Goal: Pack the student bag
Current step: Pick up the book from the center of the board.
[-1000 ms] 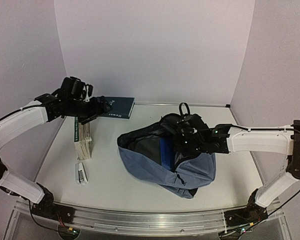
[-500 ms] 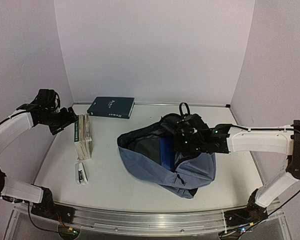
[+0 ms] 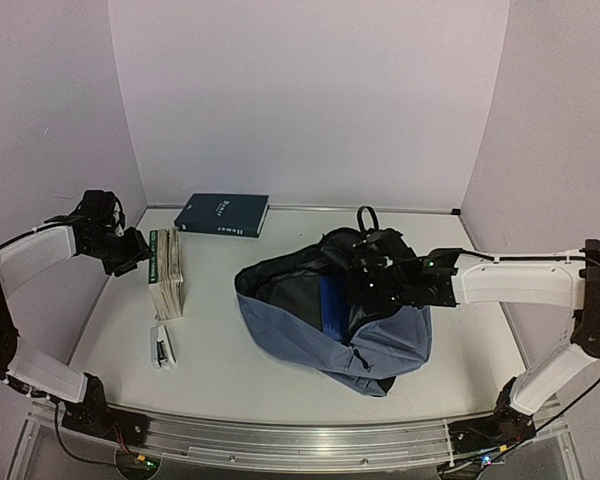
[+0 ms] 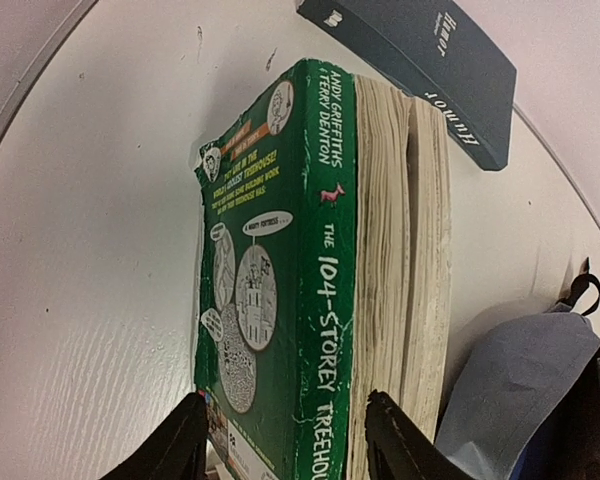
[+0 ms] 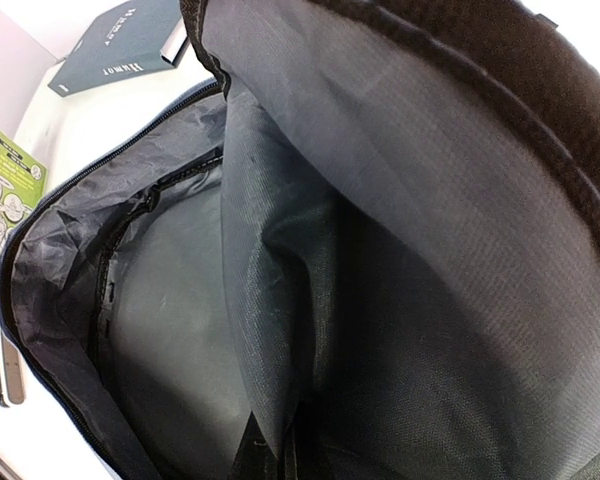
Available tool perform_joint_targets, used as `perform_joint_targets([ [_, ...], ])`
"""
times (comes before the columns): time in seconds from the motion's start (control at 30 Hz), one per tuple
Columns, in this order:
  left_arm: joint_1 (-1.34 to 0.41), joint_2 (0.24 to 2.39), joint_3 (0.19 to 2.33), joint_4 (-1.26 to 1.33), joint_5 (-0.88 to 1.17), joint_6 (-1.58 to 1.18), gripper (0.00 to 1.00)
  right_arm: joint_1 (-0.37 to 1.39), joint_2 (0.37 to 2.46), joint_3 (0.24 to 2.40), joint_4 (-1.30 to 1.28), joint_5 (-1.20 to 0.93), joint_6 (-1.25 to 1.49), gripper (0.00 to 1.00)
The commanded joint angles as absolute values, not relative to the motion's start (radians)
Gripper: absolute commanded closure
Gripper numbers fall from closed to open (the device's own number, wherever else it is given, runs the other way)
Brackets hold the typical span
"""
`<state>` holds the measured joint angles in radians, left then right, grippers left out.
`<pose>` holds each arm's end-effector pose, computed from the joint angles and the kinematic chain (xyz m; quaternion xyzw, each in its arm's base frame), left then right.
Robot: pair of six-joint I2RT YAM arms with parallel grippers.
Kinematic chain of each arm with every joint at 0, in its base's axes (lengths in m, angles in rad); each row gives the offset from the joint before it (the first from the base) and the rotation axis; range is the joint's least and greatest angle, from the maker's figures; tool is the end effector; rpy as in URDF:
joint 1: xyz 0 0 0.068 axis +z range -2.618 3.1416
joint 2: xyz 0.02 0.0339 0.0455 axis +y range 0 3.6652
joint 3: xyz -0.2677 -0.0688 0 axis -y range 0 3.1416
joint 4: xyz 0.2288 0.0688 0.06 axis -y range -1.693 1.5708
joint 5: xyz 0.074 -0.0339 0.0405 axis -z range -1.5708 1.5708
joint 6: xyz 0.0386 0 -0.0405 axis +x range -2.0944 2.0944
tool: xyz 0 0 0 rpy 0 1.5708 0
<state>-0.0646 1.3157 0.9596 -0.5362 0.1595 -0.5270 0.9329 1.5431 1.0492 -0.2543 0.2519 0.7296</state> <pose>0.2572 -0.0228 0.2617 -0.1896 0.9211 -0.1686 0.2954 0.2007 0.2547 0.2497 -0.0423 0.9097 0.2154 0.3524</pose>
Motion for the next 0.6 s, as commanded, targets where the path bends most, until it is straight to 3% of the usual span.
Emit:
perform_joint_targets([
  [0.0, -0.050, 1.343, 0.959, -0.470, 0.200, -0.520, 0.49, 0.940, 1.552, 1.086, -0.227, 0.262, 0.721, 1.00],
  [0.57, -0.040, 1.414, 0.952, -0.450, 0.188, -0.496, 0.50, 0.940, 1.560, 1.088, -0.232, 0.262, 0.720, 1.00],
])
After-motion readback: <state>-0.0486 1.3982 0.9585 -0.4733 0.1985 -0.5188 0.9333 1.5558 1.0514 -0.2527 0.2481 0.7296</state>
